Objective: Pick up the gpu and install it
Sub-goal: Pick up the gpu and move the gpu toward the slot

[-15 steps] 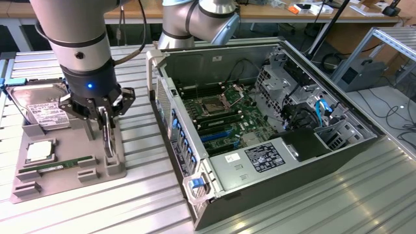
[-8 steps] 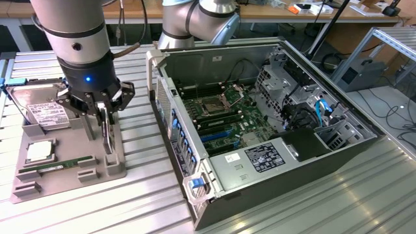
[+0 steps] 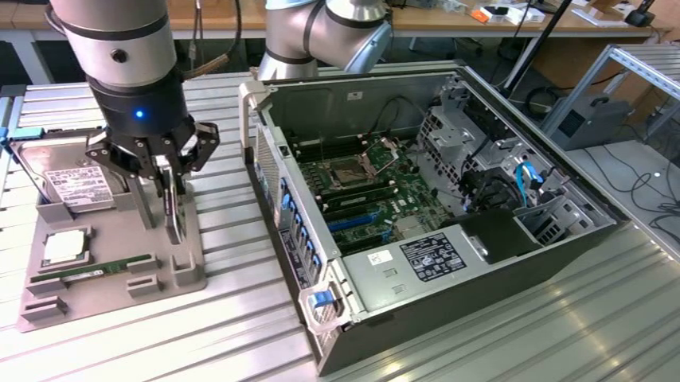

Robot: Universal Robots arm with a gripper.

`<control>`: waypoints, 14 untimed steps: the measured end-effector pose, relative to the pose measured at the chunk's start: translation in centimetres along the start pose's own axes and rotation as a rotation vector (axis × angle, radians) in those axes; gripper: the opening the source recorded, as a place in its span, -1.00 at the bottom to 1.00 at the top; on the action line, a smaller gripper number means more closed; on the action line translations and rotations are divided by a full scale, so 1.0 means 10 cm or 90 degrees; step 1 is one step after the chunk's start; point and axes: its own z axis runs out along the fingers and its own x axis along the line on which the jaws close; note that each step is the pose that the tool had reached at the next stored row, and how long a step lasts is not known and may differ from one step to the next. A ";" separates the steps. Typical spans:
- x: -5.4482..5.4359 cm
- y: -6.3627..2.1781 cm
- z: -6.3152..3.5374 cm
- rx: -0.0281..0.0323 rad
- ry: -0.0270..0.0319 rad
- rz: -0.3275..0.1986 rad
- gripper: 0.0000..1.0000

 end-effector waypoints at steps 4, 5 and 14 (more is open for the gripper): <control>0.00 0.005 -0.102 0.0000 0.0000 0.000 -0.46; 0.00 0.006 -0.131 0.0001 0.0001 0.000 -0.46; -0.01 0.014 -0.294 0.0000 0.0000 0.000 -0.46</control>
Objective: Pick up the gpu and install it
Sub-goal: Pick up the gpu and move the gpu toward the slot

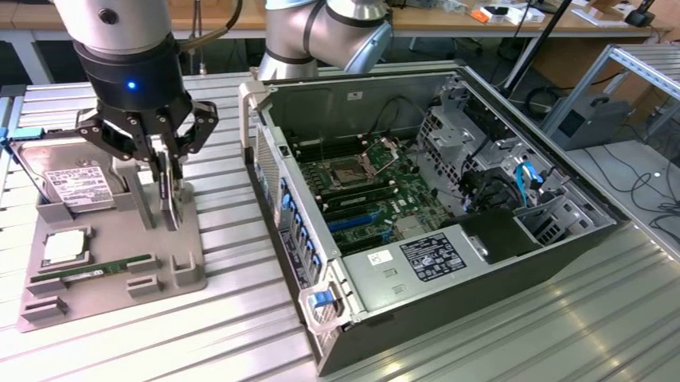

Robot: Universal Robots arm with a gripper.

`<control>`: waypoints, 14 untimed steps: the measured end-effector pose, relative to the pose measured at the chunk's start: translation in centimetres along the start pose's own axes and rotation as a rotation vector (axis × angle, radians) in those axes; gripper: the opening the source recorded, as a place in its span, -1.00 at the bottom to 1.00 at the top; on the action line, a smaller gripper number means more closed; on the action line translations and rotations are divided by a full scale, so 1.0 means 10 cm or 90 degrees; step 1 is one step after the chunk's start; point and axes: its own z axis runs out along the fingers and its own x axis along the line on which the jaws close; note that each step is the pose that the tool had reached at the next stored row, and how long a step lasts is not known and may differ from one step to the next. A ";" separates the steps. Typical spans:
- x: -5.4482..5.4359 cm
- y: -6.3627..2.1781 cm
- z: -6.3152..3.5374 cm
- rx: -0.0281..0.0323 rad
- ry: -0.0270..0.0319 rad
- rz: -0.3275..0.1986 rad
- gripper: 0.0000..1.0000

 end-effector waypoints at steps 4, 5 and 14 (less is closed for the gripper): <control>0.00 0.002 -0.043 0.0000 0.0000 0.000 -0.46; 0.00 0.003 -0.057 0.0000 0.0000 0.000 -0.46; -0.01 0.007 -0.152 0.0000 0.0000 0.000 -0.46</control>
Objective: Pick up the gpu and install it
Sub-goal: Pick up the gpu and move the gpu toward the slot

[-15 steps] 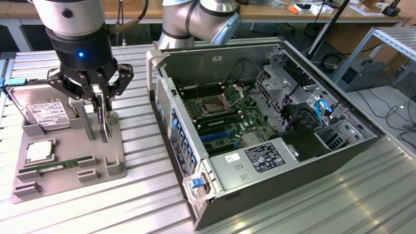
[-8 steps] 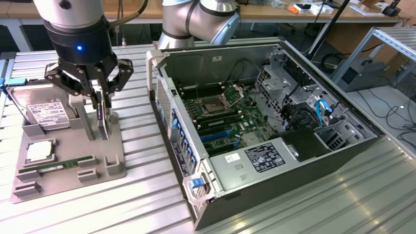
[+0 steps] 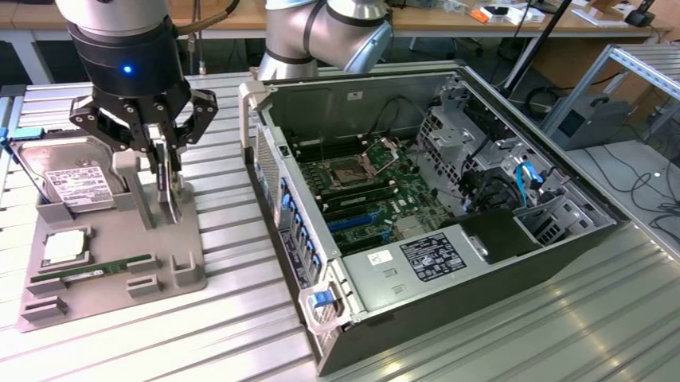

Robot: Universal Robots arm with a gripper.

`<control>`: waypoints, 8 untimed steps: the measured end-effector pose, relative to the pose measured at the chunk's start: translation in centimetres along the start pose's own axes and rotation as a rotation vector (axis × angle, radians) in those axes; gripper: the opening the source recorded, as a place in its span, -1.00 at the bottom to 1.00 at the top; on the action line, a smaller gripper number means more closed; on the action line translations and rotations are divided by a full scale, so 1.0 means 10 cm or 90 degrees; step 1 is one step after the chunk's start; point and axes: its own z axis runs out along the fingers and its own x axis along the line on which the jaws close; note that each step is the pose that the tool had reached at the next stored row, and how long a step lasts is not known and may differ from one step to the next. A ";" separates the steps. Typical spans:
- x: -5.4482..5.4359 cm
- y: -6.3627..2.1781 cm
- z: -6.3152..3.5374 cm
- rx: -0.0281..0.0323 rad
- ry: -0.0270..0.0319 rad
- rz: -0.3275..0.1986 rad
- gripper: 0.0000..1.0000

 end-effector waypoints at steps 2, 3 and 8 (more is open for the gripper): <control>0.00 0.001 -0.017 0.0000 0.0000 0.000 -0.46; 0.00 0.001 -0.025 0.0000 0.0000 0.000 -0.46; 0.00 0.003 -0.067 0.0000 0.0000 0.000 -0.46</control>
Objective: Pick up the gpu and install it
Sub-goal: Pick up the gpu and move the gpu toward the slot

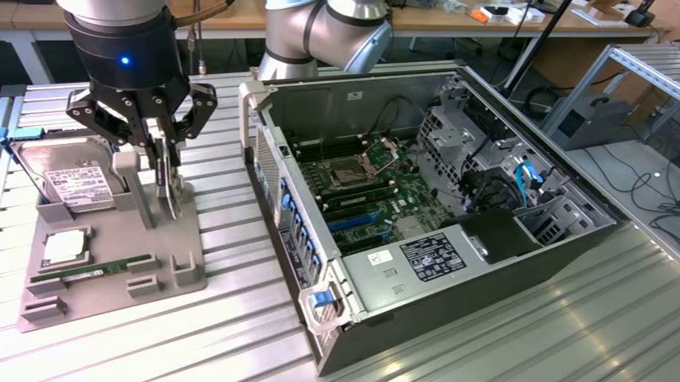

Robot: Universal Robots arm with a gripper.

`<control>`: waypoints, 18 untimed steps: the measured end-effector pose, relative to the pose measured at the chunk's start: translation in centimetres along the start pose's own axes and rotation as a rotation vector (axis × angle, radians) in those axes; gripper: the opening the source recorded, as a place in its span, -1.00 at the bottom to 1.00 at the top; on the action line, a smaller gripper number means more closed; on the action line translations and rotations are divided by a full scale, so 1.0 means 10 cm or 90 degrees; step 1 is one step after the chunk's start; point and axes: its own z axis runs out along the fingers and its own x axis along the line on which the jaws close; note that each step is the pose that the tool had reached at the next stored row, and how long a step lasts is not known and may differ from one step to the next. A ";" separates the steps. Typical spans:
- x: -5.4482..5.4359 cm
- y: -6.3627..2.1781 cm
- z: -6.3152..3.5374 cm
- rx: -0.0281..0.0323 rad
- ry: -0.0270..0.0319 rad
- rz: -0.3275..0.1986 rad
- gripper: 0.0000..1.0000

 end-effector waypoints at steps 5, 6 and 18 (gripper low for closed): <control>0.00 0.002 -0.048 0.0000 0.0000 0.000 -0.46; 0.00 0.002 -0.052 0.0000 0.0000 0.000 -0.46; -0.01 0.007 -0.146 0.0000 0.0000 0.000 -0.46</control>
